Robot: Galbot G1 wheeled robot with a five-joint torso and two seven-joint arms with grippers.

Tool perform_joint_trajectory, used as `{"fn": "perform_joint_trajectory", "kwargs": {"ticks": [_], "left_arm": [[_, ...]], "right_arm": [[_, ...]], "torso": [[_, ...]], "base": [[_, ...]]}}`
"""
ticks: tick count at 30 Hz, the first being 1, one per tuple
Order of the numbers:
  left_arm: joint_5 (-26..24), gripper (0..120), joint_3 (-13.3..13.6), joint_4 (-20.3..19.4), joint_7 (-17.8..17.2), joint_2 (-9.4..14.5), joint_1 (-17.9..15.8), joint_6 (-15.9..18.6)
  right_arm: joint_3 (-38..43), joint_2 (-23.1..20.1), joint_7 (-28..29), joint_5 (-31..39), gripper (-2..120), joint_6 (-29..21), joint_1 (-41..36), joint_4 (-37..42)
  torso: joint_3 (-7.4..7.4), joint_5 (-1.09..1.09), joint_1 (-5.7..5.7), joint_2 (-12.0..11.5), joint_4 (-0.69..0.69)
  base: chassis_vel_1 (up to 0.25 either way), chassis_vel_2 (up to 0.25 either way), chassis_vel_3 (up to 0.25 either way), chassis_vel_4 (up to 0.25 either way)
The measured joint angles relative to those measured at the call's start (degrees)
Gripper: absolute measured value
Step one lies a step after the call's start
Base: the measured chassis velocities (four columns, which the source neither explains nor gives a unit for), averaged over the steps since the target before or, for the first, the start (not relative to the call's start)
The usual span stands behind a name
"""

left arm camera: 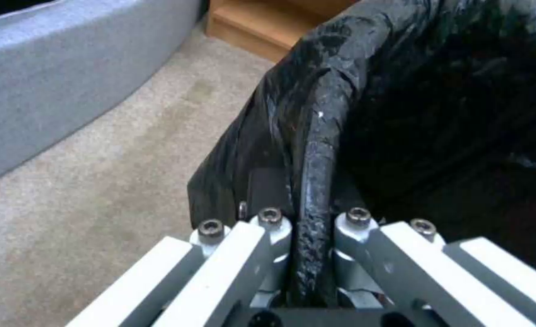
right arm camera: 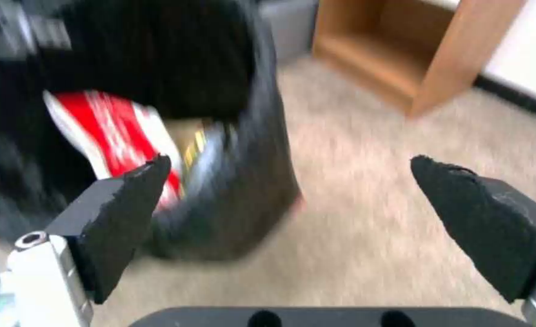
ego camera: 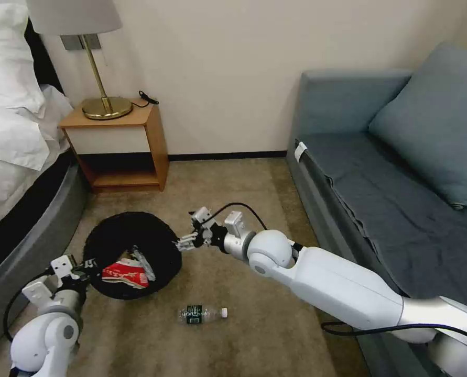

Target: Pick up the trash bin, then pick up the garbage on the floor and place it into the trash bin.

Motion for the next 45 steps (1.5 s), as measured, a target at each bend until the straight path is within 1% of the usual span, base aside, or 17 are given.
{"fn": "perform_joint_trajectory", "kwargs": {"ticks": [2,4,8,9,11,12,13,14,18,23,28,34,38,45], "left_arm": [[-0.3,3,-0.53,0.4,0.32,0.33,-0.01,-0.23],[-0.38,3,-0.68,0.5,0.42,0.42,-0.01,-0.29],[-0.5,3,-1.48,1.21,1.35,1.11,0.0,-0.88],[-0.5,3,-1.48,1.21,1.35,1.11,0.0,-0.88],[-0.49,3,-1.69,1.48,1.61,1.18,0.01,-1.0],[-0.49,3,-1.83,1.66,1.82,1.21,0.0,-1.1],[-0.49,3,-1.97,1.76,2.02,1.27,0.0,-1.15],[-0.49,3,-1.97,1.76,2.02,1.27,0.0,-1.15],[-0.69,3,-2.64,1.81,3.01,1.66,0.11,-1.21],[-1.01,3,-3.2,1.33,3.48,2.04,0.11,-1.21],[-1.55,3,-4.25,0.36,4.27,2.6,0.31,-1.2],[-1.66,3,-4.8,0.31,4.67,2.66,0.52,-1.2],[-1.79,3,-5.22,0.42,4.98,2.57,0.83,-1.37],[-2.3,3,-5.77,0.81,5.2,2.87,1.08,-1.69]], "right_arm": [[-1.21,-0.45,-2.14,-1.79,100,-1.19,-0.13,-1.72],[-1.62,-0.57,-2.69,-2.23,100,-1.54,-0.12,-2.2],[-5.45,-1.73,-9.33,-4.93,100,-4.7,2.13,-5.27],[-5.45,-1.73,-9.33,-4.93,100,-4.7,2.13,-5.27],[-7.17,-1.92,-11.7,-5.17,100,-6.03,3.66,-6.2],[-8.31,-1.99,-13.86,-5.3,100,-6.8,4.85,-6.7],[-9.17,-1.94,-16.21,-5.58,100,-7.61,5.84,-7.15],[-9.17,-1.94,-16.21,-5.58,100,-7.61,5.84,-7.15],[-11.72,-0.55,-21.3,-5.37,100,-9.85,7.68,-9.45],[-13.34,0.82,-22.57,-5.2,100,-10.06,7.47,-11.62],[-14.35,3.9,-24.74,-8.44,100,-9.06,5.39,-16.79],[-15.21,6.03,-25.2,-9.56,100,-8.45,5.05,-19.65],[-18.2,8.38,-25.71,-11.84,100,-7.37,4.83,-23.31],[-20.13,10.07,-26.29,-14.25,100,-6.34,3.36,-26.46]], "torso": [[0.0,0.0,0.0,0.0,-0.01],[0.0,0.01,0.0,0.0,-0.01],[0.0,0.01,0.0,0.0,-0.01],[0.0,0.01,0.0,0.0,-0.01],[0.0,0.01,0.0,0.0,-0.01],[0.0,0.0,0.0,0.0,-0.01],[0.0,0.0,0.0,0.0,0.0],[0.0,0.0,0.0,0.0,0.0],[0.0,0.0,0.0,-0.01,-0.01],[0.0,0.0,0.0,-0.01,0.0],[0.0,0.0,0.0,-0.01,0.0],[0.0,0.0,0.0,-0.01,0.0],[0.0,-0.01,0.0,-0.01,0.0],[0.0,0.0,0.0,-0.01,0.0]], "base": [[0.0,0.0,0.0,0.0],[0.0,0.0,0.0,0.0],[0.0,0.0,0.0,0.0],[0.0,0.0,0.0,0.0],[0.0,0.0,0.0,0.0],[0.0,0.0,0.0,0.0],[0.0,0.0,0.0,0.0],[0.0,0.0,0.0,0.0],[0.0,0.0,0.0,0.0],[0.0,0.0,0.0,0.0],[0.0,0.0,0.0,0.0],[0.0,0.0,0.0,0.0],[0.0,0.0,0.0,0.0],[0.0,0.0,0.0,0.0]]}}
